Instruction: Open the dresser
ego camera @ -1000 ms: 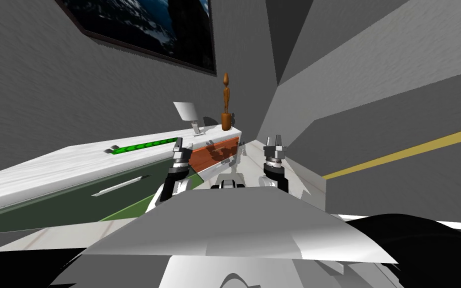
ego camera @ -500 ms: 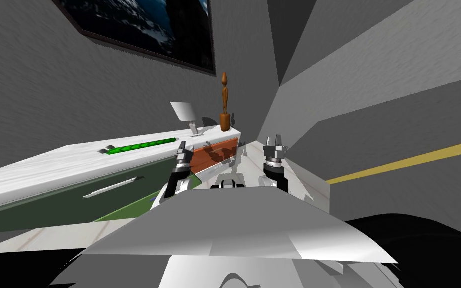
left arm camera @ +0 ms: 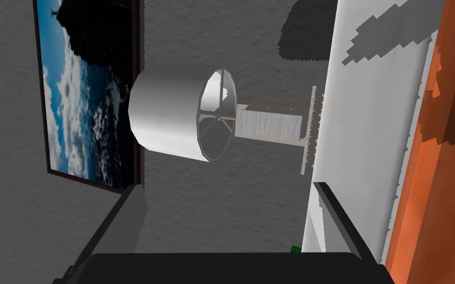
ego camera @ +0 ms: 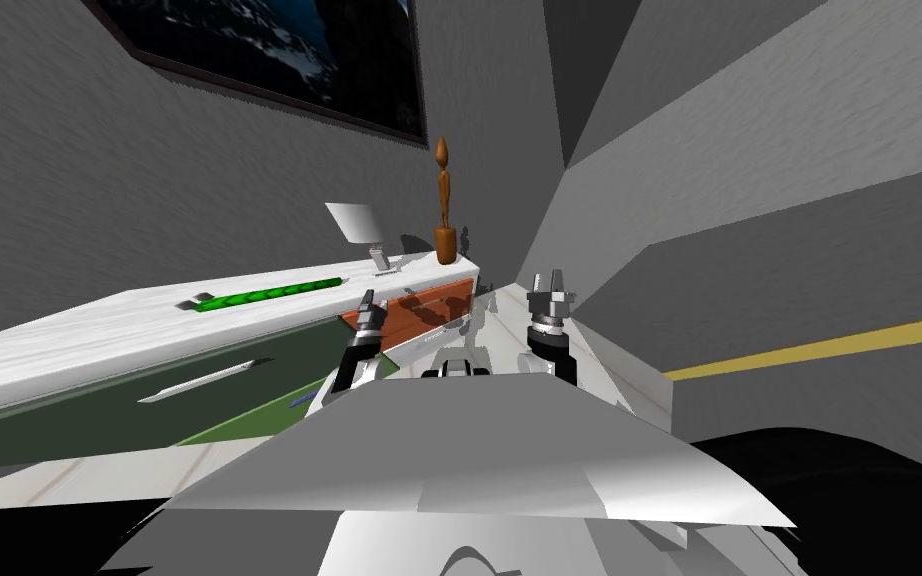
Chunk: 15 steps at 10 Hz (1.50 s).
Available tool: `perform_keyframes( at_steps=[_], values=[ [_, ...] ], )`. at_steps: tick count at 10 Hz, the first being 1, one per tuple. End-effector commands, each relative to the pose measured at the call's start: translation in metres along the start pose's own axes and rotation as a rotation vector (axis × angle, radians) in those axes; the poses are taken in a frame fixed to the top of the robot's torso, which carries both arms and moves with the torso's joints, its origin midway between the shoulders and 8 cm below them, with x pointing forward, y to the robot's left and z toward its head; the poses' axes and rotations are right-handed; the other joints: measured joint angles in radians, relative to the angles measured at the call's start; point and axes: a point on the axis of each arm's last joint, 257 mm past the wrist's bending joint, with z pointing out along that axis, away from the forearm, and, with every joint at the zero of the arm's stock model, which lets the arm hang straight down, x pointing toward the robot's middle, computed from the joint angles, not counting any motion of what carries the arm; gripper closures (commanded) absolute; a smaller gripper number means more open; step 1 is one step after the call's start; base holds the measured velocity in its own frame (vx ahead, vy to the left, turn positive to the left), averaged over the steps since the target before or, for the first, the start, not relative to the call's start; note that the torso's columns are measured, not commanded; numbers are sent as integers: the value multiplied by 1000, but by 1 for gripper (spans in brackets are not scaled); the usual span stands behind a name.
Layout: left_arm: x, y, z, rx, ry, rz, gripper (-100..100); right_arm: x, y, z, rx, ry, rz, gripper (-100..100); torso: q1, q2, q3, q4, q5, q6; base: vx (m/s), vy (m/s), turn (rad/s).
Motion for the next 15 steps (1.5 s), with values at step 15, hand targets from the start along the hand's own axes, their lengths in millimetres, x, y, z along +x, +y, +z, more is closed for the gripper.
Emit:
perform_keyframes(
  at_steps=[15],
  values=[
    [-44,164,-59,-364,-212,-148,-100,0,0,0,0,0,0,0,0,-1,-1,0,0,0,62,-97,51]
  ],
)
